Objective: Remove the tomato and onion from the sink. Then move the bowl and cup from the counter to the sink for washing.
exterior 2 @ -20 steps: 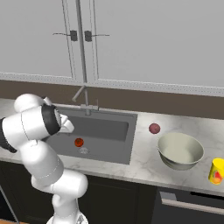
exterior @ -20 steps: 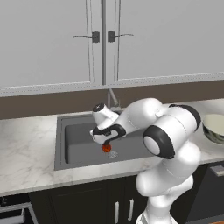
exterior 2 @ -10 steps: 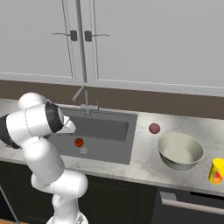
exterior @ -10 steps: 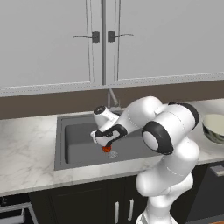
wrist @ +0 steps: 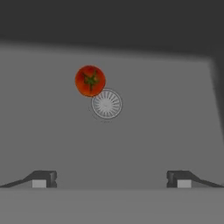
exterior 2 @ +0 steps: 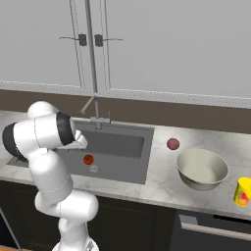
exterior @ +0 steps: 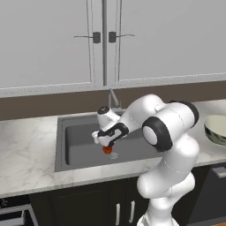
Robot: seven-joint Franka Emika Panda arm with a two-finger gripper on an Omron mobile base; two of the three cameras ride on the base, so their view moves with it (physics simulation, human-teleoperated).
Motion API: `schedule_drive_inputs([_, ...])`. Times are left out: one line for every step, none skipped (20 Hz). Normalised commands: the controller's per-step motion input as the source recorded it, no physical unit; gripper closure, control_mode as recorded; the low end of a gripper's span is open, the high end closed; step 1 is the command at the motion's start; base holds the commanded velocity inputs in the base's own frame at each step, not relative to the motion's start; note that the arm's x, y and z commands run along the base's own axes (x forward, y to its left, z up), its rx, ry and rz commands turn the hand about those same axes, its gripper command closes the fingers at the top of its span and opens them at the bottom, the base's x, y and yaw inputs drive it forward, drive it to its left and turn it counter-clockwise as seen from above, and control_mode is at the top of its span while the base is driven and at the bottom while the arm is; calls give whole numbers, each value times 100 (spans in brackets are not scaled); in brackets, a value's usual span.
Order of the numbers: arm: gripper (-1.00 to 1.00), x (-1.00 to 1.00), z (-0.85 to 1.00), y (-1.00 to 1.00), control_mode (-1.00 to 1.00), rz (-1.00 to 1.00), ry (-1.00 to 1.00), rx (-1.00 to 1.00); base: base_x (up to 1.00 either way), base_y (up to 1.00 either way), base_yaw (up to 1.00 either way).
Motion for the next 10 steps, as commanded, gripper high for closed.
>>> schedule_drive_inputs([-100,13,-10,0,-100,7,0,10,0,0,0])
schedule_drive_inputs([-100,14,-10,0,-100,7,0,10,0,0,0])
schedule_drive_inputs([-100,14,-10,0,-100,7,0,9,0,0,0])
schedule_drive_inputs([-100,13,-10,0,-100,7,0,9,0,0,0])
schedule_drive_inputs([-100,13,-10,0,-100,6,0,8,0,0,0])
schedule_drive_inputs([-100,12,-11,0,-100,6,0,7,0,0,0])
schedule_drive_inputs([-100,14,-11,0,-100,6,0,6,0,0,0])
schedule_drive_inputs([-100,14,-10,0,-100,6,0,4,0,0,0])
schedule_drive_inputs([-100,14,-9,0,-100,5,0,2,0,0,0])
schedule_drive_inputs([-100,15,-9,0,-100,4,0,2,0,0,0])
